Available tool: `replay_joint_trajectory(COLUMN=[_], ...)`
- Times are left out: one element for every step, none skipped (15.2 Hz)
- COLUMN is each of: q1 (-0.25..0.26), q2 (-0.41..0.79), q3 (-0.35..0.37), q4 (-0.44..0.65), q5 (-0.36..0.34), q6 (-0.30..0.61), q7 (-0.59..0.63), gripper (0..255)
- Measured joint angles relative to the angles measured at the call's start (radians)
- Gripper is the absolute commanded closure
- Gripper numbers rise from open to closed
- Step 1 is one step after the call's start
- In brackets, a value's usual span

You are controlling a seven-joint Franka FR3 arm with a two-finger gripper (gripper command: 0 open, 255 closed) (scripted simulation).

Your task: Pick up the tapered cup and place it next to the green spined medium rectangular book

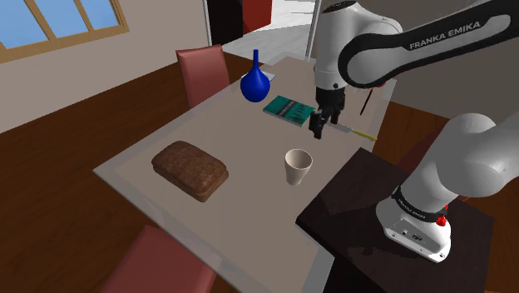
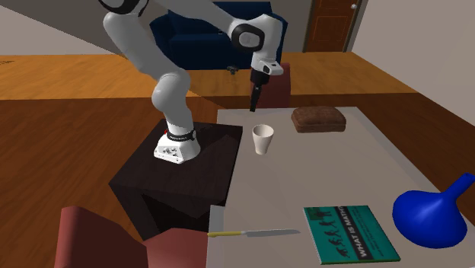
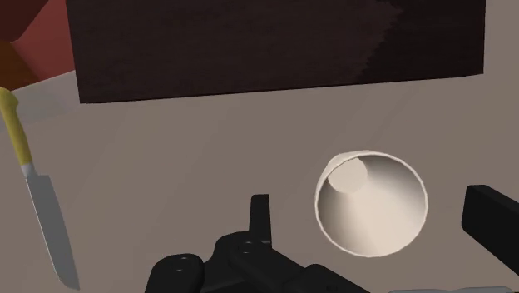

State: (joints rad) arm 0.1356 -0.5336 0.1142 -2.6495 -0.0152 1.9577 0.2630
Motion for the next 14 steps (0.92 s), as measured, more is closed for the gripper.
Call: replay_joint_trajectory(q1=[0.006,0.008,0.011,0.016,0.018,0.020,0.023,0.023,0.026,0.028,0.027,0.031,0.032,0.030], q2=[0.027,0.058,0.088,0.126,0.163,0.203,0.238,0.287,0.323,0.367,0.406,0.443,0.467,0.488], q3=[0.012,0.022,0.033,0.047,0.058,0.071,0.084,0.096,0.109,0.122,0.130,0.141,0.146,0.146], q4=[-0.015,-0.022,-0.027,-0.033,-0.031,-0.021,-0.018,-0.003,0.005,0.020,0.022,0.036,0.038,0.040], q5=[0.002,0.000,-0.001,-0.002,-0.007,-0.012,-0.018,-0.030,-0.040,-0.055,-0.074,-0.091,-0.105,-0.117], q6=[0.044,0.087,0.126,0.171,0.211,0.243,0.279,0.315,0.346,0.377,0.414,0.438,0.461,0.479], q7=[0.013,0.023,0.036,0.052,0.066,0.083,0.101,0.121,0.143,0.167,0.188,0.215,0.231,0.240], gripper=[0,0,0,0,0,0,0,0,0,0,0,0,0,0])
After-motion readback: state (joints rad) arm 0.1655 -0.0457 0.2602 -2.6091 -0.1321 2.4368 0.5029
